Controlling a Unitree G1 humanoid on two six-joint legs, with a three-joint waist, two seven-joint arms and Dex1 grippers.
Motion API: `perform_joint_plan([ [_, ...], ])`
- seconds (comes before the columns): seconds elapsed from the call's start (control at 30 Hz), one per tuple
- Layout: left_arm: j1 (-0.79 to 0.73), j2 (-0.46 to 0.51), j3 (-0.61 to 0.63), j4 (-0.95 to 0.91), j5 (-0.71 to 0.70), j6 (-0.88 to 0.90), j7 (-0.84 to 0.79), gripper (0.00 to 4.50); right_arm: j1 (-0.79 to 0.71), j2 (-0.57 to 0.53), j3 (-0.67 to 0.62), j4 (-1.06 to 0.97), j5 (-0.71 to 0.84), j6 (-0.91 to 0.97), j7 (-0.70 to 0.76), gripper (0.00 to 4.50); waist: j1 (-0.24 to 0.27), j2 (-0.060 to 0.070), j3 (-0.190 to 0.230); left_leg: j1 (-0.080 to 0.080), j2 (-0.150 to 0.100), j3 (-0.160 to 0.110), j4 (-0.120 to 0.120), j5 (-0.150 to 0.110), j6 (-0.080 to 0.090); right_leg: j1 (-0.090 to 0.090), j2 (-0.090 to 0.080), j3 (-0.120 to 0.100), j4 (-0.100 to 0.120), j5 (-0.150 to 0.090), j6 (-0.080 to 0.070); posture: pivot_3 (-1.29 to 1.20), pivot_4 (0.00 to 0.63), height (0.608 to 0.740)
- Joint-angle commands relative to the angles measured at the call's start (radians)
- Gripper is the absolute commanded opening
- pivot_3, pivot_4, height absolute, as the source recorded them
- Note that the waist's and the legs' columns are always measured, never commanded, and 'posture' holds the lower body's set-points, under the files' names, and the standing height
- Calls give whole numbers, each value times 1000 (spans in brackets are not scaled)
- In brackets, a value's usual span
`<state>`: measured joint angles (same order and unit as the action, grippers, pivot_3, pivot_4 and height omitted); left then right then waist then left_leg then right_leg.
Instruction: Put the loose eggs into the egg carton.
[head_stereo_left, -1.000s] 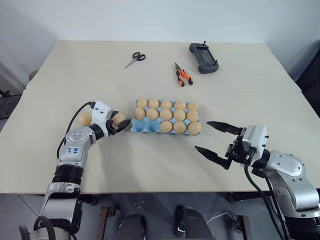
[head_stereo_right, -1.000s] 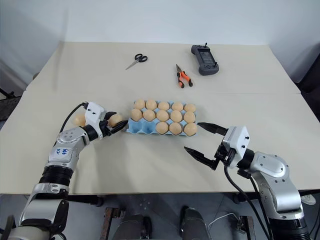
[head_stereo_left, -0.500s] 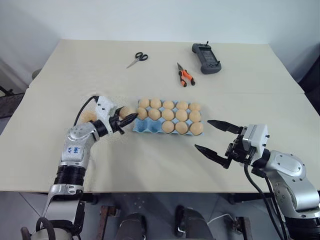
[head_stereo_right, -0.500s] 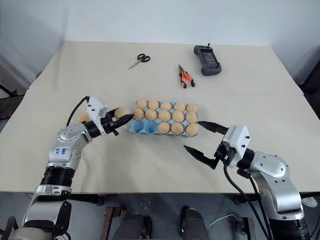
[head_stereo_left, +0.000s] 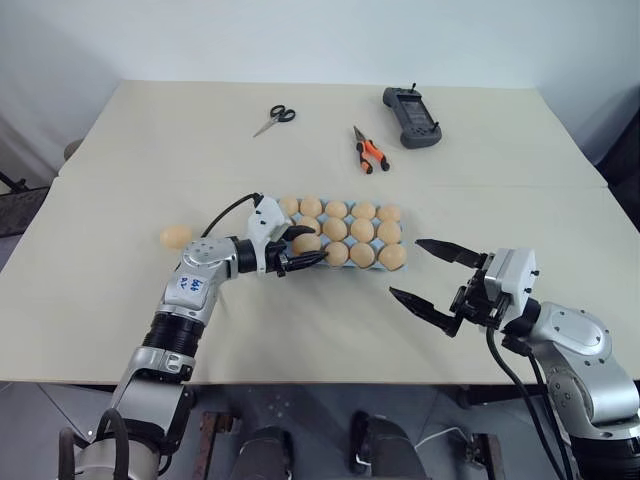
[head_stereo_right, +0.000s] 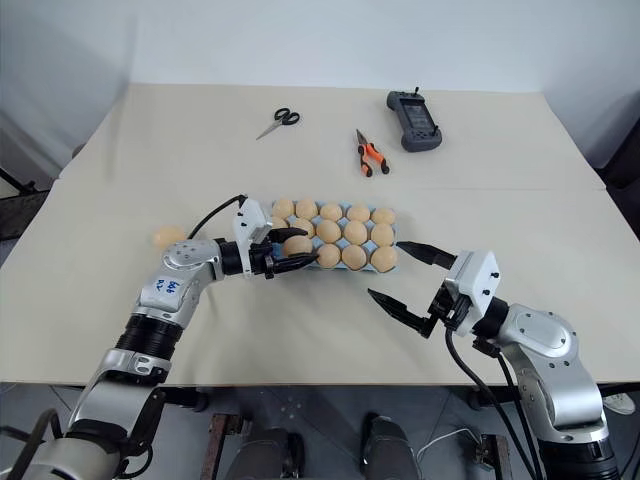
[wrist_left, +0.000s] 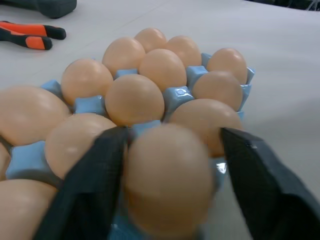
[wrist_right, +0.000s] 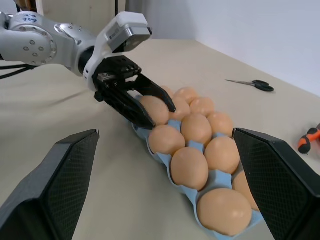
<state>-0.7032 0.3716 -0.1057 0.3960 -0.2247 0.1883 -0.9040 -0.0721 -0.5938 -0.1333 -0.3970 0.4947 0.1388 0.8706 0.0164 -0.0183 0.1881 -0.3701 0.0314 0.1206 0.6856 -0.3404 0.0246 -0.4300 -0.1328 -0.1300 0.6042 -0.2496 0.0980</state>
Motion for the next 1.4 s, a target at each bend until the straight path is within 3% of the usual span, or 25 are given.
perform_joint_plan([
  [0.03,7,22,43,-63,-13,-45,-4,4154,9,2,-13,-46,15,-3,-11,4500,0,0,0,0,0,0,0,0,0,0,0,0,0,0,0,0,150,740],
  [0.3,218,152,266,-229,-137,-76,-19,4154,-10,-1,4,-8,26,-18,27,4500,-22,0,0,1,1,0,0,0,0,0,0,1,1,0,0,0,150,740],
  [0.37,300,180,341,-260,-156,-93,5,4496,-23,2,12,8,24,-23,42,4500,-21,0,0,1,2,0,0,0,0,0,0,1,1,0,0,0,150,740],
  [0.47,441,203,457,-307,-162,-132,62,4496,-42,8,23,35,16,-34,60,4500,-19,0,0,1,1,-1,0,0,0,0,-2,0,1,0,0,0,150,740],
  [0.7,687,153,632,-402,-176,-167,226,4496,-61,24,42,77,6,-64,84,4500,-14,0,0,1,0,-3,0,-2,1,0,-5,-1,0,0,0,0,150,740],
  [0.83,758,92,658,-456,-186,-140,327,4496,-76,32,53,94,3,-72,92,4500,-17,0,0,1,0,-2,0,-3,1,1,-13,-2,0,0,0,0,150,740],
  [1.03,687,86,637,-436,-180,-95,424,4496,-103,29,55,117,3,-71,105,4500,-12,0,0,1,-1,-3,0,-2,2,1,-13,-3,-1,0,0,0,150,740],
  [1.4,314,145,442,-103,-26,-91,468,4496,-111,35,70,108,1,-57,92,4500,-16,0,0,1,-2,-1,0,-1,1,0,-7,-4,3,1,0,0,150,740],
])
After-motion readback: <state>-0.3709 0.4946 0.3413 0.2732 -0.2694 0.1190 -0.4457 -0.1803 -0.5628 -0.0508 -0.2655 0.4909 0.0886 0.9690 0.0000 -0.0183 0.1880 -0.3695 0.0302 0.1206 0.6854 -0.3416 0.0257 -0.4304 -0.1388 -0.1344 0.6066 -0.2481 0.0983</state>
